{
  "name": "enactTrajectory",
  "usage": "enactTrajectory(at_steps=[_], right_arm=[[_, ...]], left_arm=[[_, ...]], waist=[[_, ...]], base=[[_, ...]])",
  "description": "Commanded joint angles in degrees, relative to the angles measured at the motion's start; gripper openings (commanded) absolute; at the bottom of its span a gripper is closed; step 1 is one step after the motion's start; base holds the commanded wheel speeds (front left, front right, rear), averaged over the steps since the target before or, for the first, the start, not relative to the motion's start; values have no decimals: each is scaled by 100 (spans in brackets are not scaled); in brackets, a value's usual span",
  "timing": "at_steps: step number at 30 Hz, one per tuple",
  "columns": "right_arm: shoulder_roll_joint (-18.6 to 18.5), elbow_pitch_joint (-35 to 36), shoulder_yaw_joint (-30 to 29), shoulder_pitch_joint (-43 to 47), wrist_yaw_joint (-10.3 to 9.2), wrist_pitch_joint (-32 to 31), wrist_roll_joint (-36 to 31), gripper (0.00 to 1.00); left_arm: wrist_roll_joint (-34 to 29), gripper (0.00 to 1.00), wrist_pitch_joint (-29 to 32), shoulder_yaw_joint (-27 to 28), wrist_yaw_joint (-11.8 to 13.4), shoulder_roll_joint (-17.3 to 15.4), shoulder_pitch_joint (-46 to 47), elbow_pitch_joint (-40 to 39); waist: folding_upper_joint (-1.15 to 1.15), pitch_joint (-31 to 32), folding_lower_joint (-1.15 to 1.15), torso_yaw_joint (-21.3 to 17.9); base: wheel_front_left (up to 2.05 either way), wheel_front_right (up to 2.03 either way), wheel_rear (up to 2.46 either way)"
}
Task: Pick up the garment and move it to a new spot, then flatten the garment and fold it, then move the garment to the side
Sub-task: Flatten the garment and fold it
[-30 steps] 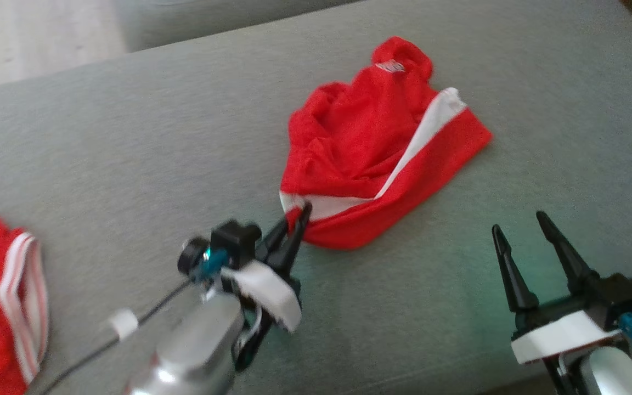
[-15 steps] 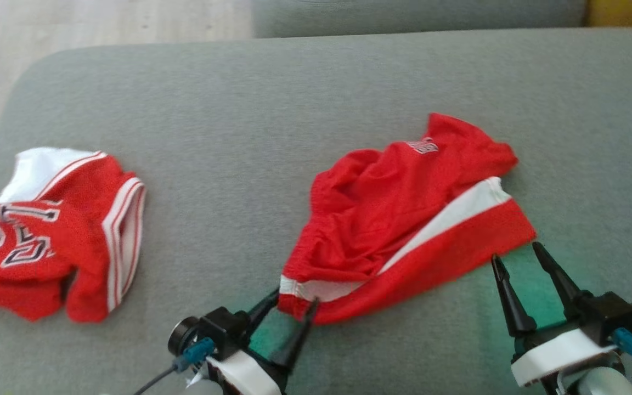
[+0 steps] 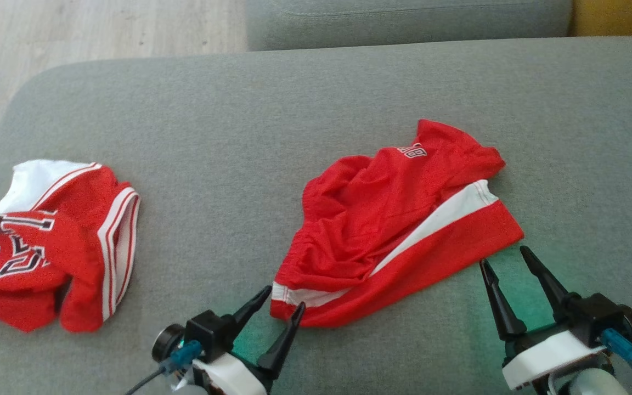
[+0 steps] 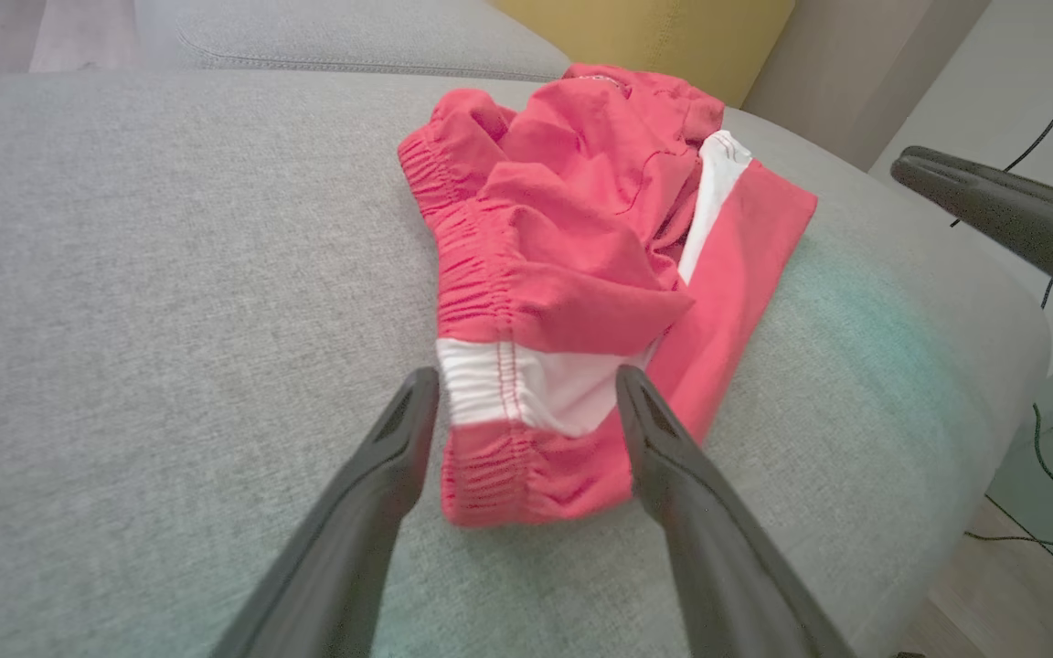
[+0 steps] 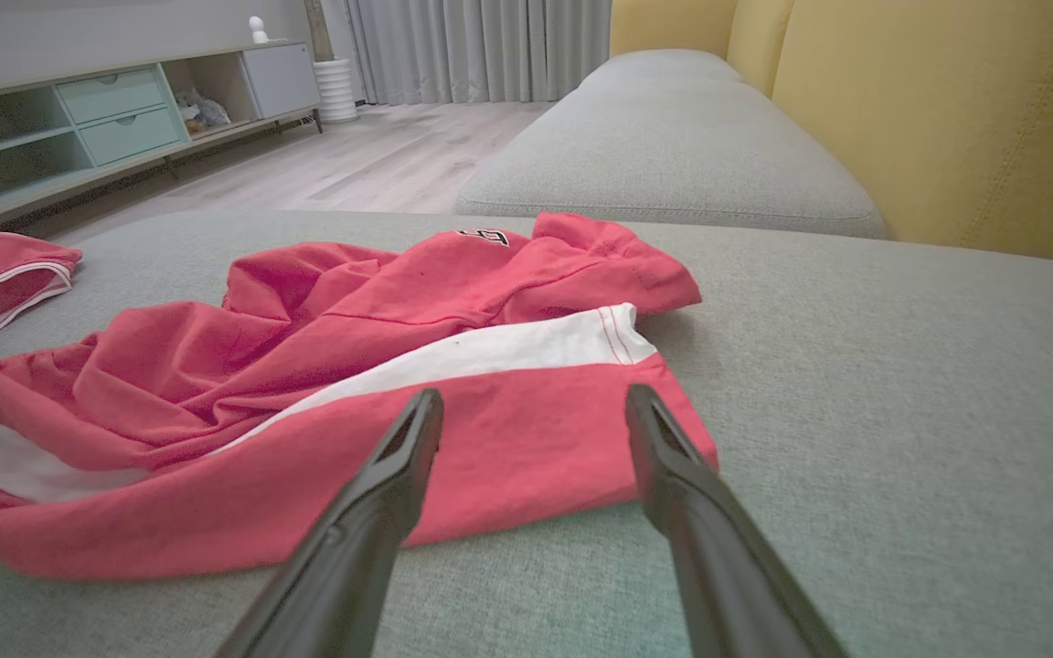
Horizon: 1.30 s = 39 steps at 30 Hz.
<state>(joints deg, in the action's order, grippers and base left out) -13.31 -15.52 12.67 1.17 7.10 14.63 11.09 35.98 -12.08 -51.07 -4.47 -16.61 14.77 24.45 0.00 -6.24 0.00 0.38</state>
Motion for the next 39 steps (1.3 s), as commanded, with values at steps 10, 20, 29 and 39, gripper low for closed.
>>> enactTrajectory(at_steps=[10,20,29,39], right_arm=[[-84,146,28,7,39,37,42,100],[-126,62,68,-101,39,37,286,100],[-588,-807,979,-1062,39,-8,1360,100],[-1050,-1954,2327,-2316,39,-478,2300,100]], left_arm=[[216,0,-3,277,-27,-166,131,43],[151,0,-152,477,180,-575,-24,-406],[137,0,-188,840,481,-1047,3,-810],[55,0,-184,813,498,-956,272,-861]], waist=[[0,103,0,-203],[0,168,0,-17],[0,-96,0,234],[0,-395,0,503]], base=[[0,0,0],[0,0,0],[0,0,0],[0,0,0]])
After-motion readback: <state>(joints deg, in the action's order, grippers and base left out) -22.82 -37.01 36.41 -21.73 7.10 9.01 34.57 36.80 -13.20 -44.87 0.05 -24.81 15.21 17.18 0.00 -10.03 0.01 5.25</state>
